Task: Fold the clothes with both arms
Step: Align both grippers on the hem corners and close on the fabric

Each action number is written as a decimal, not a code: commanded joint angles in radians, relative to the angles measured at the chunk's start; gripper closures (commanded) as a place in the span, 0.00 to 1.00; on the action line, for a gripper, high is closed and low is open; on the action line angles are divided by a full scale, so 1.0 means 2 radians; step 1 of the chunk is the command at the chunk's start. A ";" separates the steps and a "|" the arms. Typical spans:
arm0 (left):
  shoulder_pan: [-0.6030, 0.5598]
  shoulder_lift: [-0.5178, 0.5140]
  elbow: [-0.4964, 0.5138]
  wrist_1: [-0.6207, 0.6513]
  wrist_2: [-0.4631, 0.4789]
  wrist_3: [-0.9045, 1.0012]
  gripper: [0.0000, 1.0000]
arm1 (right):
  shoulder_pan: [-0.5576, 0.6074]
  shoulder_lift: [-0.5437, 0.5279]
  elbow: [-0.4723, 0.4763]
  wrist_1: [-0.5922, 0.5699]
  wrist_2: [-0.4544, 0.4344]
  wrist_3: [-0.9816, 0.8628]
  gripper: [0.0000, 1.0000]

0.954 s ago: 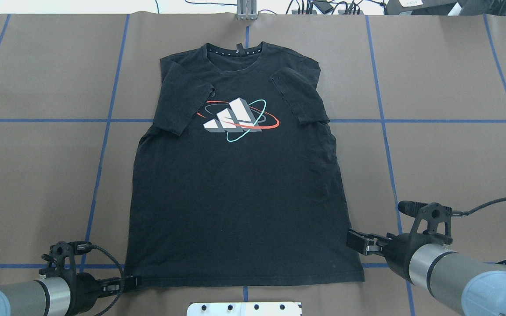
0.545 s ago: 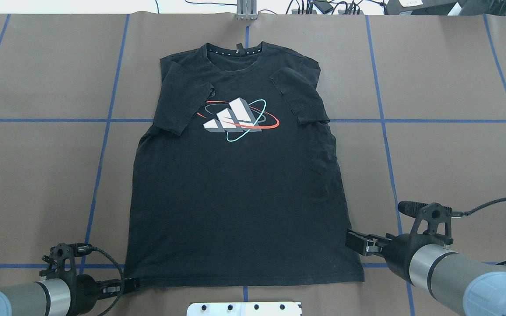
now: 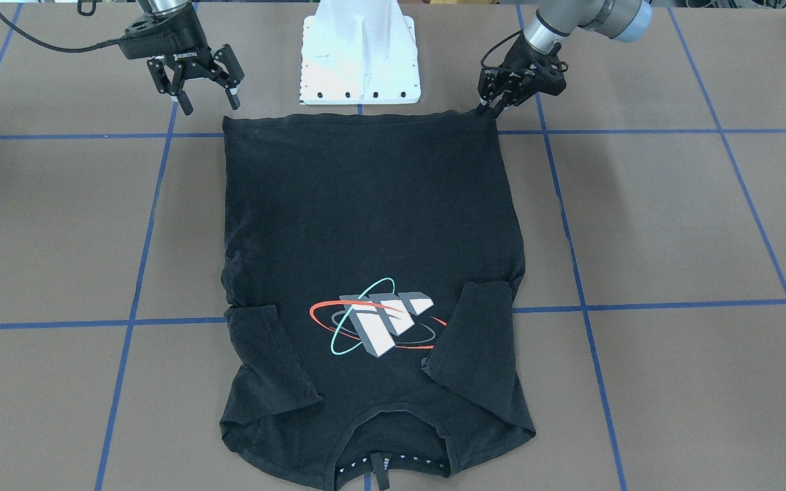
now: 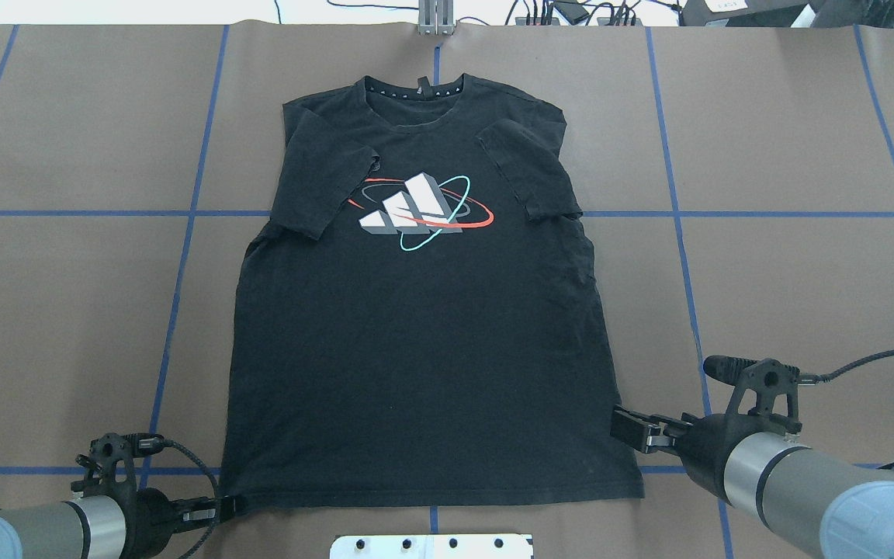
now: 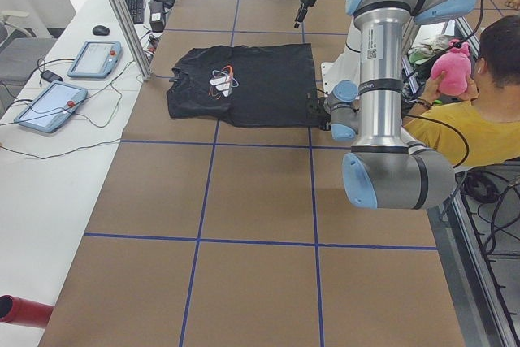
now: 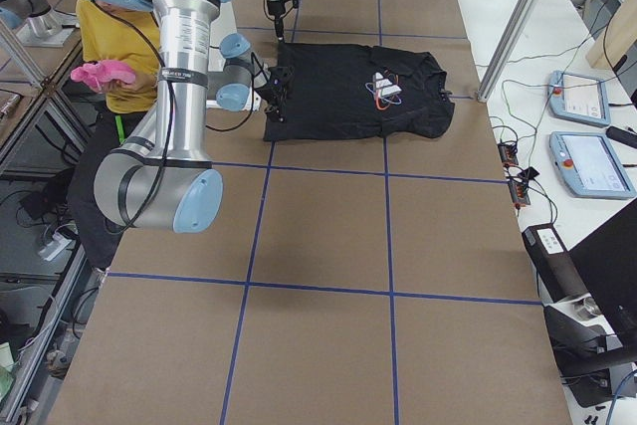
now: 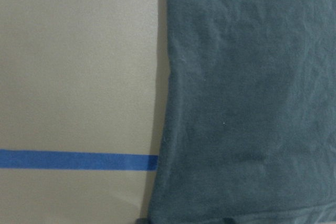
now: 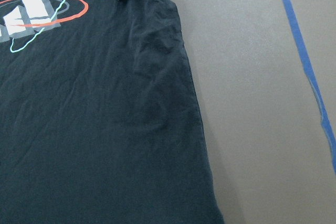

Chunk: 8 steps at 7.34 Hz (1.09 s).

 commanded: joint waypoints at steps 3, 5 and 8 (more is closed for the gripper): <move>-0.002 0.002 -0.006 0.000 0.000 0.000 1.00 | 0.000 -0.002 0.000 -0.001 0.000 0.000 0.00; -0.004 0.005 -0.018 0.000 0.000 0.000 1.00 | -0.006 -0.006 -0.007 -0.001 -0.003 0.005 0.02; -0.004 0.005 -0.019 -0.001 -0.001 -0.001 1.00 | -0.066 -0.016 -0.020 -0.005 -0.058 0.051 0.04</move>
